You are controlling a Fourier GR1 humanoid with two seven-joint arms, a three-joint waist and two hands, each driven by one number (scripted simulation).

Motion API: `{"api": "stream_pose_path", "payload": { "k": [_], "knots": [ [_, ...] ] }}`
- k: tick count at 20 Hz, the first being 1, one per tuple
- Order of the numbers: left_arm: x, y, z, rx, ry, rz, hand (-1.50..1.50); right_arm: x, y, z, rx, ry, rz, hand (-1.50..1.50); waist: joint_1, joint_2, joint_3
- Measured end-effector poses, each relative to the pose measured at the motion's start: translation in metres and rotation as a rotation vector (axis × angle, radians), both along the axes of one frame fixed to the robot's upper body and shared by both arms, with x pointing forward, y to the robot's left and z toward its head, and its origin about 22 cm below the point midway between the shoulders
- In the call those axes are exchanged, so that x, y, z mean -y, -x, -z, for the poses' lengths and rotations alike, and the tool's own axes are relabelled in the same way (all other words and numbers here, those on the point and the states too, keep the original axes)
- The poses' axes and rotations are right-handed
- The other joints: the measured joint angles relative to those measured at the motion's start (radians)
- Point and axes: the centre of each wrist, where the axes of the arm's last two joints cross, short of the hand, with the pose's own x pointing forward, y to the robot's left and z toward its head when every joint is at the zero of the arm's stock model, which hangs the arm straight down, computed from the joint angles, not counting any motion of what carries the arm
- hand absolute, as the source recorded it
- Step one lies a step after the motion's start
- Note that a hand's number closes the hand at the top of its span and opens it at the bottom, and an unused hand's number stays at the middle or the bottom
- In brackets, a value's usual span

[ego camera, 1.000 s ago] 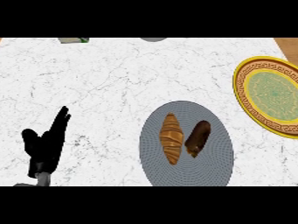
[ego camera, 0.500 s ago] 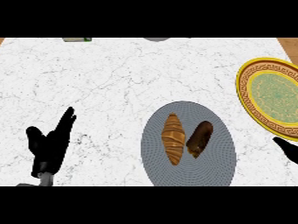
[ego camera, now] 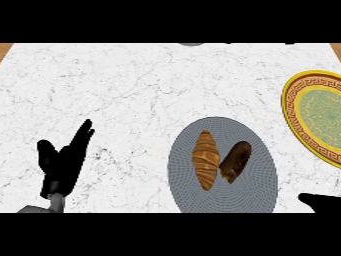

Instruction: Pick the sweet potato from the placemat and place it in the plate

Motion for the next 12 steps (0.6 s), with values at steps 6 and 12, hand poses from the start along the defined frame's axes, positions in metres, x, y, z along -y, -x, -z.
{"api": "stream_pose_path", "payload": {
  "k": [6, 12],
  "knots": [
    [0.009, -0.005, -0.002, -0.009, 0.017, 0.02, 0.0, -0.031, -0.012, 0.001, -0.08, 0.02, -0.024, -1.5, 0.017, 0.003, 0.002],
    [0.012, -0.005, 0.0, -0.008, 0.018, 0.021, 0.0, -0.054, -0.034, 0.018, -0.133, 0.033, -0.018, -1.5, 0.017, 0.002, 0.004]
  ]
}}
